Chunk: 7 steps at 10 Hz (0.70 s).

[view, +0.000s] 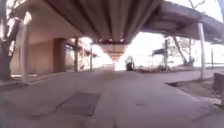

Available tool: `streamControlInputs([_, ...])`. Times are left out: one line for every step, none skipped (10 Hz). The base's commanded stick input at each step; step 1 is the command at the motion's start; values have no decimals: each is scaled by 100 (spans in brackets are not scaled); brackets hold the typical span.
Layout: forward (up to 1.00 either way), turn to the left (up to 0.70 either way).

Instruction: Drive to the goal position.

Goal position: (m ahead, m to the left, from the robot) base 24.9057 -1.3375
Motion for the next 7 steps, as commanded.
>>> streamControlInputs([85,0])
streamControlInputs([85,0])
streamControlInputs([85,0])
streamControlInputs([85,0])
streamControlInputs([85,0])
streamControlInputs([85,0])
streamControlInputs([85,0])
